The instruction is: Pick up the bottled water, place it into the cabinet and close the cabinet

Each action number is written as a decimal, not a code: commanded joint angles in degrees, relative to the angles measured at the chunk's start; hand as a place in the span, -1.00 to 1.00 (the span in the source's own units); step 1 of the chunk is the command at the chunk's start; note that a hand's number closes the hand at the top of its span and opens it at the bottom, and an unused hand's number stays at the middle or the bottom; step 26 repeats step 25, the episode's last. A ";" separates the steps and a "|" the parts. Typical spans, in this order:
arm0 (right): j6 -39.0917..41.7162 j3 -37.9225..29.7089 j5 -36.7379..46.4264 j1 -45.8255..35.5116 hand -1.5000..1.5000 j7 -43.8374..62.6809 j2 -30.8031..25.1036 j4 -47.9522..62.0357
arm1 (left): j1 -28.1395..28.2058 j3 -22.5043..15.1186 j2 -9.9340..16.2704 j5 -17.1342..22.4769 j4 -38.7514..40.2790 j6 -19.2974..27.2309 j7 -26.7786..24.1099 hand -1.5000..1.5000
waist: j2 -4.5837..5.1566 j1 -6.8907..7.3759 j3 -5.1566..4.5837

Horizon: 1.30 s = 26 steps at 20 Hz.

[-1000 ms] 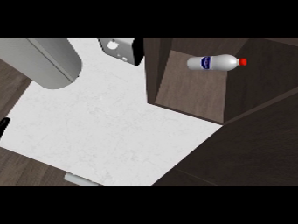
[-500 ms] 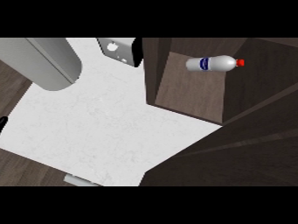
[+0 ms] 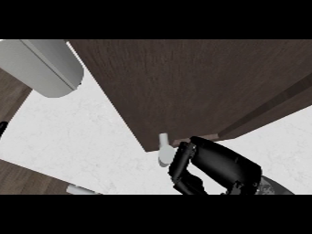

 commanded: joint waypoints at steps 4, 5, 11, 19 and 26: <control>-11.58 -5.82 5.24 -18.65 1.00 4.67 8.54 16.18 | 1.65 1.30 0.00 0.66 2.00 -0.49 -0.34 -1.00 | -1.12 -1.80 0.36; -13.79 -7.10 6.31 -20.42 1.00 3.78 8.59 18.36 | 1.19 1.28 -0.29 0.65 2.19 -1.28 -0.78 -1.00 | -0.89 -2.02 0.34; -24.92 -12.24 6.80 -32.61 1.00 0.61 8.73 33.29 | 1.86 1.63 -0.48 0.68 2.04 -1.12 -0.72 -1.00 | -0.83 -3.20 0.64; -34.07 -16.38 2.17 -39.20 -1.00 -2.56 8.77 42.72 | 2.33 2.60 -0.94 1.29 2.42 -2.40 -1.47 -1.00 | -0.62 -3.71 0.71; -38.18 -14.63 -1.52 -41.29 -1.00 -4.97 8.77 46.69 | 2.61 2.32 -1.57 0.87 3.78 -2.83 -1.55 -1.00 | -0.29 -4.48 0.65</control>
